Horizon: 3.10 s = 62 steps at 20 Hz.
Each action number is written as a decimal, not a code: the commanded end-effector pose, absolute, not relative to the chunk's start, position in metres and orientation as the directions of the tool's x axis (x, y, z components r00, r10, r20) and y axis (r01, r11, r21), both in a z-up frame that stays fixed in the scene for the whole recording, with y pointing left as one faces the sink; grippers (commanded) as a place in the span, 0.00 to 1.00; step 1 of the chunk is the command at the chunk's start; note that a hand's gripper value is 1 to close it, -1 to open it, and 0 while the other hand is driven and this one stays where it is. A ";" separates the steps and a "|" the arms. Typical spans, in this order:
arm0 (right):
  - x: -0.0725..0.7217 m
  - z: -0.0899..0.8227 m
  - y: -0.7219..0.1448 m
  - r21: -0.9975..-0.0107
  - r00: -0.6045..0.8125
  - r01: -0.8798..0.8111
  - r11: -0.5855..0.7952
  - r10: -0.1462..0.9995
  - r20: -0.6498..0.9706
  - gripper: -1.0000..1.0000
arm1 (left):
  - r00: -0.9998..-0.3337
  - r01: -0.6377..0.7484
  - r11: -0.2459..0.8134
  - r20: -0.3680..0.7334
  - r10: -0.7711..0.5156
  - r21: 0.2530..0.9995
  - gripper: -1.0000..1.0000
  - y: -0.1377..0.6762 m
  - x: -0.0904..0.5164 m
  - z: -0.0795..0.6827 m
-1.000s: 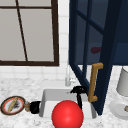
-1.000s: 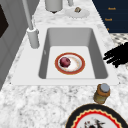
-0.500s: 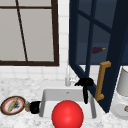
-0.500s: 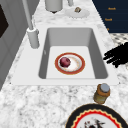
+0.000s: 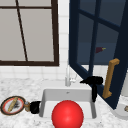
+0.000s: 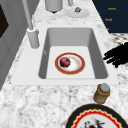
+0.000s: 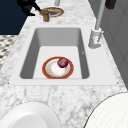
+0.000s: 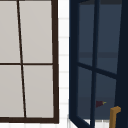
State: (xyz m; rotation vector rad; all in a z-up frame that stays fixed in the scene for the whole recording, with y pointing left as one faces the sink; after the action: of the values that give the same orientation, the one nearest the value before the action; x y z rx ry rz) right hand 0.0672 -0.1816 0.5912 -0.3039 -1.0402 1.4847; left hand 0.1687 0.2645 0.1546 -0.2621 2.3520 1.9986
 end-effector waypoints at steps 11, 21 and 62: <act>0.121 0.574 -0.267 -0.766 -0.333 -0.607 0.213 0.807 0.488 0.00 | -0.985 -0.157 0.153 -0.143 -0.100 0.976 0.50 0.265 0.169 0.155; 0.178 0.557 -0.308 -0.760 -0.394 -0.606 0.235 0.741 0.544 0.00 | -0.985 -0.157 0.153 -0.143 -0.100 0.976 0.50 0.265 0.169 0.155; 0.354 0.504 -0.366 -0.432 -0.374 -0.888 0.155 0.301 0.877 0.00 | -0.985 -0.157 0.153 -0.143 -0.100 0.976 0.50 0.265 0.169 0.155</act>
State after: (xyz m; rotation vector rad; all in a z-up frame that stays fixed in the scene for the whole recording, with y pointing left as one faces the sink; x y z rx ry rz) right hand 0.3576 -0.3659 0.5066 0.6091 -1.3873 1.4312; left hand 0.1687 0.2645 0.1546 -0.2621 2.3520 1.9986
